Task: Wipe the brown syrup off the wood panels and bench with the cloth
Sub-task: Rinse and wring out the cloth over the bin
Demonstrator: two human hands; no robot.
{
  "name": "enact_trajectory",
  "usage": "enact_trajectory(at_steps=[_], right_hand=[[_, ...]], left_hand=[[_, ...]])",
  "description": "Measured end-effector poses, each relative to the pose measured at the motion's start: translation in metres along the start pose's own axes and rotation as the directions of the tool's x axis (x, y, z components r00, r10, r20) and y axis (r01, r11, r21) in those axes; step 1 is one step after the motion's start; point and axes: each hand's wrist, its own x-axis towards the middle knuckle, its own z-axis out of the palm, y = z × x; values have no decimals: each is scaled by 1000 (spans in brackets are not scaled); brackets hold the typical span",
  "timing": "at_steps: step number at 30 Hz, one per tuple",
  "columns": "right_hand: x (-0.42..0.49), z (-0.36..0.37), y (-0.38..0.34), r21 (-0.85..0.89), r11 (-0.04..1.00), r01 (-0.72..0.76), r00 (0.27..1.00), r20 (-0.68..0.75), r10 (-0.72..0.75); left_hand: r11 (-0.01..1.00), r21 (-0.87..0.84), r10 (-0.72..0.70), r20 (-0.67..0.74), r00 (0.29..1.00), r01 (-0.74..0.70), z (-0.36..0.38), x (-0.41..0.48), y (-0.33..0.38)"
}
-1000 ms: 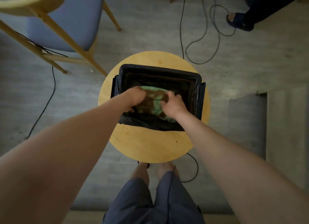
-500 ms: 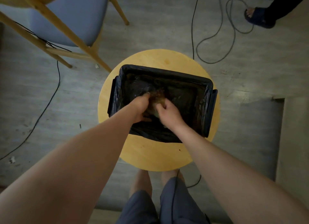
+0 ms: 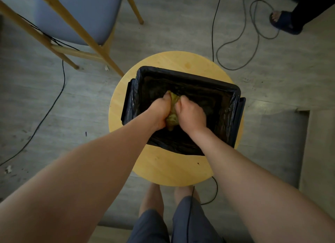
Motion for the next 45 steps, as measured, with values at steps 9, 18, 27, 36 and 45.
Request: enact_trajectory(at_steps=[9,18,27,36,45], right_hand=[[-2,5,1,274,791,-547,828,317,463],[-27,-10,-47,445,895,15,999,23,-28],[1,17,-2,-56,993,-106,985,-140,97],[2,13,-10,184,821,-540,821,330,466],[-26,-11,-42,293,951,95,995,5,-101]], left_hand=[[988,108,-117,22,993,114,-11,5,0],[992,-49,-110,91,990,115,-13,9,-5],[995,-90,50,58,997,-45,-5,1,-1],[991,25,-134,69,989,133,-2,6,-9],[995,-77,-50,129,990,60,-8,4,-7]])
